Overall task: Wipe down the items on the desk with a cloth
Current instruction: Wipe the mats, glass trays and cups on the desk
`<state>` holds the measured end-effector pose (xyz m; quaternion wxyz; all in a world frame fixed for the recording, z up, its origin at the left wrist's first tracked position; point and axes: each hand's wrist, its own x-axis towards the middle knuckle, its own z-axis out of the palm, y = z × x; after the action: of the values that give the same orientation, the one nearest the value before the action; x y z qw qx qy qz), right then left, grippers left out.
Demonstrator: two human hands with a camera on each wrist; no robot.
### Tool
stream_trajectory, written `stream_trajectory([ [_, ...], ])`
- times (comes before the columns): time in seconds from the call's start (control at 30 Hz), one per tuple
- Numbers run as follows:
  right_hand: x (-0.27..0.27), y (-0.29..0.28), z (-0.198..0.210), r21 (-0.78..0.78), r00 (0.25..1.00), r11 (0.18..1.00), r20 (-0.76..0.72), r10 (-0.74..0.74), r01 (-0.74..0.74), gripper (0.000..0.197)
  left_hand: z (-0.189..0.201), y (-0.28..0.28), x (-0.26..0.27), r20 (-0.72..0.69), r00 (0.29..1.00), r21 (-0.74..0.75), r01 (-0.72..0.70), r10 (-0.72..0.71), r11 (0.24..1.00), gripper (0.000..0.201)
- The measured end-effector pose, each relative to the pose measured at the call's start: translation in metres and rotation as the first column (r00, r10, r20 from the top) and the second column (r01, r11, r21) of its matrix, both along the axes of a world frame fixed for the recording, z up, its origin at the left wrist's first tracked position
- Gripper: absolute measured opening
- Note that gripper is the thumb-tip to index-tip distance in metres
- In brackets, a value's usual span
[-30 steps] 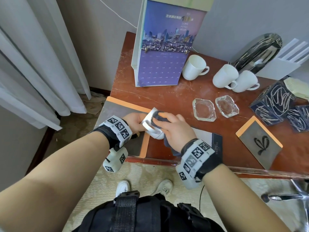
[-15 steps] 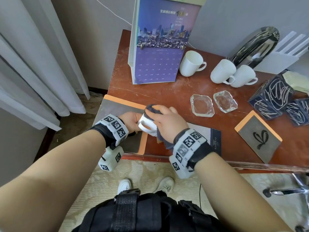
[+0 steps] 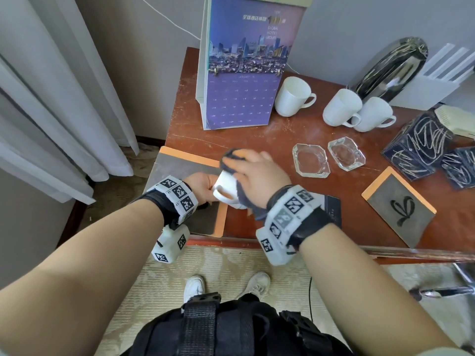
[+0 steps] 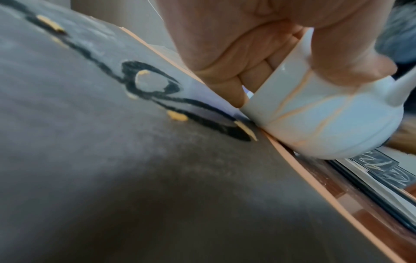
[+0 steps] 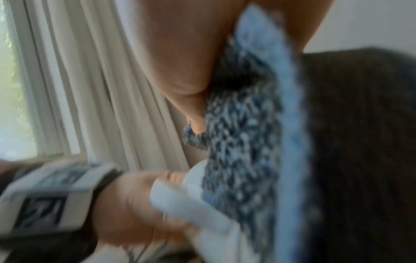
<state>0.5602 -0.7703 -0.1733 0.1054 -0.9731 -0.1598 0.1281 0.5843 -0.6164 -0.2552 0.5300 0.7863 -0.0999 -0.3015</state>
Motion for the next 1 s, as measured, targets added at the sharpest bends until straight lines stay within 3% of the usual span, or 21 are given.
stream_trajectory([
  [0.07,-0.006,0.005,-0.012,-0.124,0.995,0.989,-0.063,0.073,-0.081,0.061,-0.001,0.001,0.001,-0.016,0.999,0.076,0.053,-0.052,0.996,0.008],
  [0.1,-0.009,0.002,-0.015,-0.147,0.994,0.985,-0.077,0.082,-0.093,0.061,-0.005,0.002,0.001,-0.018,0.998,0.078,0.061,-0.059,0.995,0.006],
  [0.2,-0.020,-0.019,-0.014,-0.201,0.987,0.971,-0.122,0.109,-0.132,0.060,-0.009,0.002,0.000,-0.003,1.000,0.028,0.013,-0.012,1.000,0.017],
  [0.3,-0.021,-0.039,-0.009,-0.241,0.979,0.964,-0.194,0.061,-0.108,0.057,-0.012,0.001,0.002,-0.011,1.000,0.045,0.013,-0.012,0.999,0.010],
  [0.37,-0.016,-0.044,0.001,-0.261,0.973,0.962,-0.231,0.019,-0.080,0.052,-0.013,0.002,0.003,-0.021,1.000,0.030,0.016,-0.016,0.999,0.016],
  [0.43,-0.007,-0.041,0.010,-0.210,0.987,0.978,-0.156,-0.032,-0.001,0.049,-0.015,0.003,0.001,-0.026,1.000,0.016,0.002,-0.002,1.000,0.023],
  [0.53,0.001,-0.017,0.010,-0.002,0.995,0.995,-0.017,-0.102,0.102,0.048,-0.013,0.004,-0.003,-0.018,1.000,-0.008,-0.010,0.010,1.000,0.022],
  [0.67,-0.008,-0.003,-0.017,-0.033,0.990,0.999,-0.137,-0.016,0.011,0.054,-0.016,0.006,-0.001,-0.018,1.000,-0.027,0.001,-0.001,1.000,0.015],
  [0.77,-0.019,-0.027,-0.019,0.063,0.971,0.987,-0.199,-0.134,0.150,0.044,-0.019,0.006,0.002,-0.018,0.999,0.019,0.046,-0.045,0.999,0.008],
  [0.9,-0.025,-0.049,-0.006,-0.074,0.968,0.996,-0.239,-0.075,0.059,0.047,-0.014,0.005,0.005,-0.024,0.996,0.039,0.087,-0.086,0.995,0.032],
  [1.0,-0.022,-0.048,-0.005,-0.076,0.965,0.995,-0.247,-0.086,0.070,0.047,-0.003,0.005,0.008,-0.090,0.981,0.013,0.176,-0.174,0.984,0.032],
])
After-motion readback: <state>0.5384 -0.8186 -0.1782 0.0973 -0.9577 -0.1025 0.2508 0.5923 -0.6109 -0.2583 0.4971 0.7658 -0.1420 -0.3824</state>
